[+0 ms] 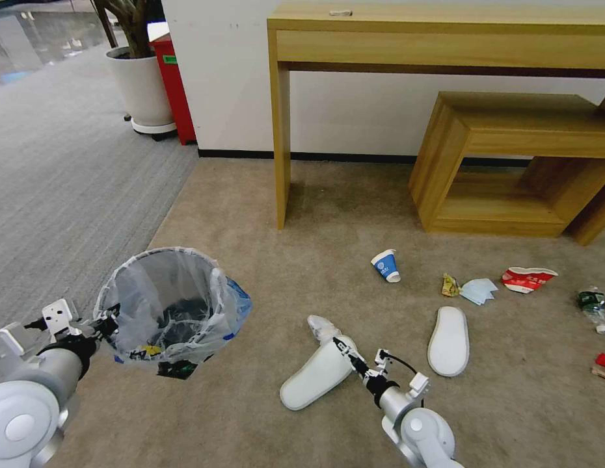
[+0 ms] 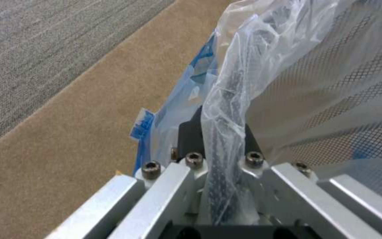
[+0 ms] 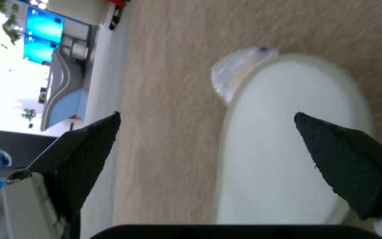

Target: Pick up the trash bin and place the garbage on the floor into it.

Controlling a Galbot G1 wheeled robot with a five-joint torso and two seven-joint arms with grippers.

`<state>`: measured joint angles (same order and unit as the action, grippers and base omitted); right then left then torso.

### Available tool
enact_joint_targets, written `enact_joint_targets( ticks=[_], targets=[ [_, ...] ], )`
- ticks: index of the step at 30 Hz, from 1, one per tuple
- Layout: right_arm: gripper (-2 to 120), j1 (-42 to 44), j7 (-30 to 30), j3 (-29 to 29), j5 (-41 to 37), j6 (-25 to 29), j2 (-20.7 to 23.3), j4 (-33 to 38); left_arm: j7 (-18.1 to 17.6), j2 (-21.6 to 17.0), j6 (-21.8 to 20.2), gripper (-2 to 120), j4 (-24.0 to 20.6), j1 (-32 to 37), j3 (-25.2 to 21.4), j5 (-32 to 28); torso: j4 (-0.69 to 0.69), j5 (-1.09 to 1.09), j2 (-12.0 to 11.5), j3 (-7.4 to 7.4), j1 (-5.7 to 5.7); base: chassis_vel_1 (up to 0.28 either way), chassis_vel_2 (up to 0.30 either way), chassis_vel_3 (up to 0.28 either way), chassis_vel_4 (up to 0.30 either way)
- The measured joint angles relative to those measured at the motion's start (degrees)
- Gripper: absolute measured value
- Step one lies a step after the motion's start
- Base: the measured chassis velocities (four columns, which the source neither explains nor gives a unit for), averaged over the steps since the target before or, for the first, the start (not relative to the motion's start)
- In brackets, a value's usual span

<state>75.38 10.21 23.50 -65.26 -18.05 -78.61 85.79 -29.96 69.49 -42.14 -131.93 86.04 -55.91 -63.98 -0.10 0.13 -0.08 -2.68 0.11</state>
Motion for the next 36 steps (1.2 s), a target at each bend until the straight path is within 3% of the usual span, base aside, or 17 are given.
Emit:
enact_joint_targets(
  ticks=[12,20,36],
  targets=[
    [100,3.0,-1.3,2.0,1.2,0.3,2.3,2.6,0.0,0.4,0.0,1,0.2,0.1,0.2,0.4,0.0,0.0,0.0,0.0,0.0,0.0,0.0,0.0,0.0],
    [100,2.6,-5.1,2.5,4.2,0.2,2.3,-0.7,0.0,0.1,0.0,1,0.7,-0.3,0.8,0.4,0.0,0.0,0.0,0.0,0.0,0.0,0.0,0.0,0.0],
    [100,0.7,-1.7,0.0,9.3,-1.0,1.0,-4.8,0.0,-0.7,0.0,1,1.8,-0.5,0.1,0.2,0.0,0.0,0.0,0.0,0.0,0.0,0.0,0.0,0.0]
  ],
)
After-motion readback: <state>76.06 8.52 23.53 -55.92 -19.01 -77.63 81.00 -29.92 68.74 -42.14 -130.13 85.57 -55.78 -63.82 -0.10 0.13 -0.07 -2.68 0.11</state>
